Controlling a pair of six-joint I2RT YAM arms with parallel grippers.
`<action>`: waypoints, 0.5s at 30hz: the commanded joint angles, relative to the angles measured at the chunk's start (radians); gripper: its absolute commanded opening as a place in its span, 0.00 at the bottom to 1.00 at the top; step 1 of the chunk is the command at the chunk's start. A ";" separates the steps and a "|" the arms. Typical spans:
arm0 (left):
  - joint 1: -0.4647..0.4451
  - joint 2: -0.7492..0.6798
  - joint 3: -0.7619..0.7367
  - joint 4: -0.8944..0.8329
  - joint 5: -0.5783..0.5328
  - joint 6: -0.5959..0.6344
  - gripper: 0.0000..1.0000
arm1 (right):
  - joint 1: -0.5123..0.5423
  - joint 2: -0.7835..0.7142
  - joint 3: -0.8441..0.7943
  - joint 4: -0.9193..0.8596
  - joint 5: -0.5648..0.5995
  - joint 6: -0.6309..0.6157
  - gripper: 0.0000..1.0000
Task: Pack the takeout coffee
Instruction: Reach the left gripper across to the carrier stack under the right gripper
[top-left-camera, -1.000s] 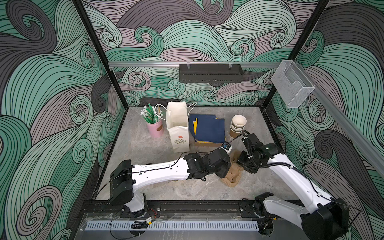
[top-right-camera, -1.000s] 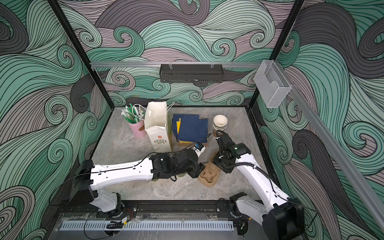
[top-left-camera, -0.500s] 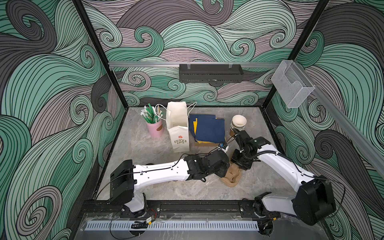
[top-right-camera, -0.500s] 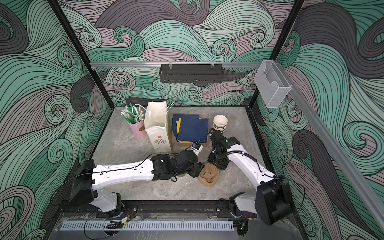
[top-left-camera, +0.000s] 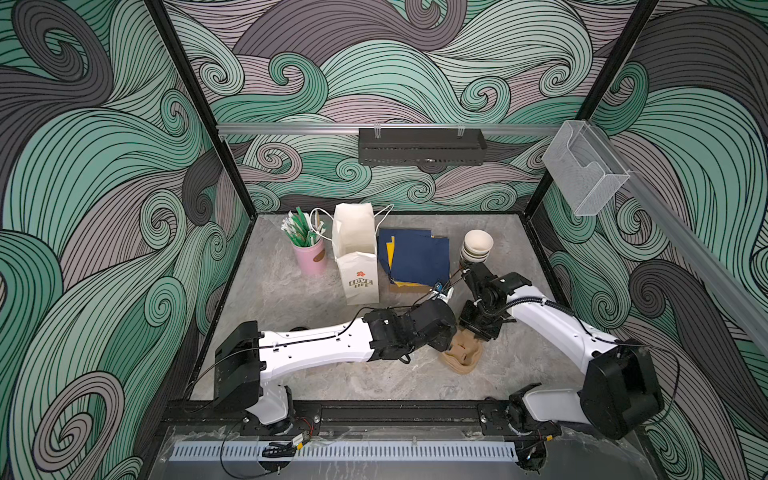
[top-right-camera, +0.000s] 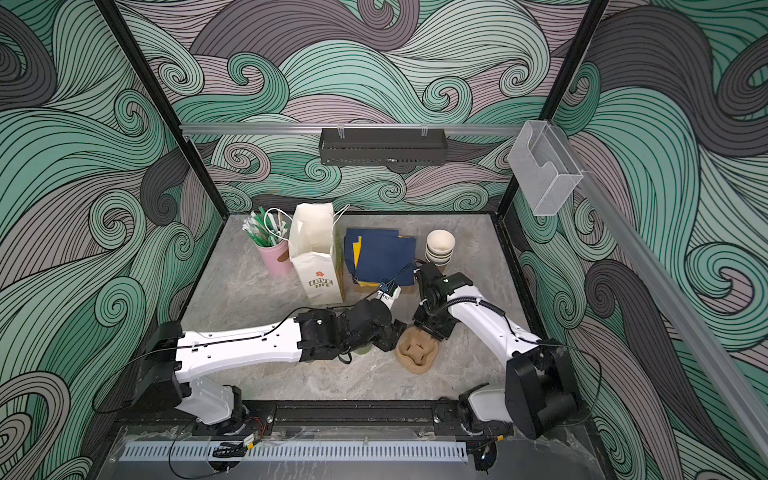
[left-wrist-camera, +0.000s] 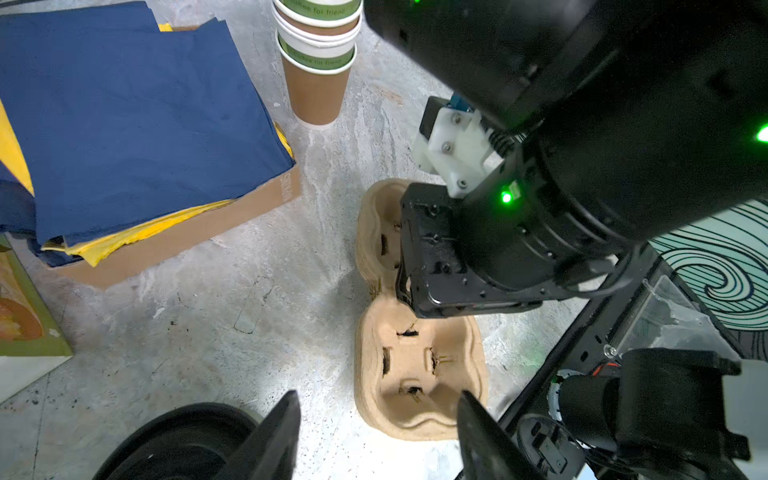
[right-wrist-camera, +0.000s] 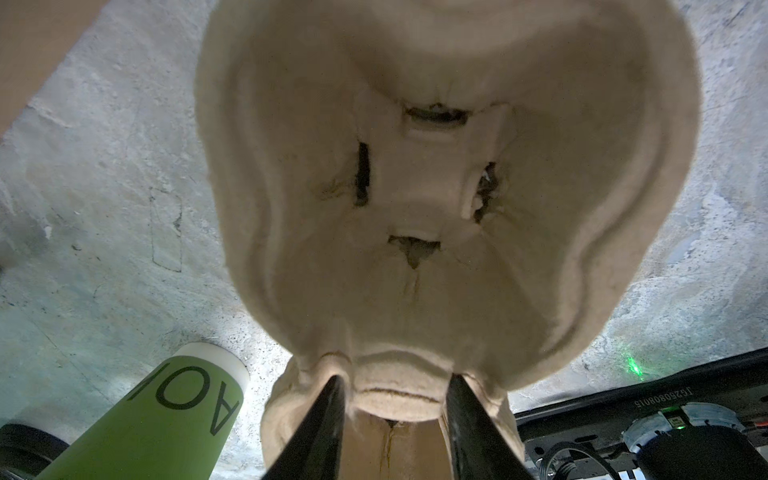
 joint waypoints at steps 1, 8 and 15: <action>0.003 -0.033 -0.008 0.008 -0.033 0.003 0.62 | 0.008 0.009 -0.003 -0.007 0.022 0.023 0.41; 0.003 -0.041 -0.009 -0.004 -0.071 0.020 0.62 | 0.007 -0.008 -0.004 -0.013 0.046 0.007 0.34; 0.011 -0.011 0.008 -0.007 -0.033 -0.038 0.63 | -0.048 -0.043 -0.003 -0.020 0.021 -0.120 0.28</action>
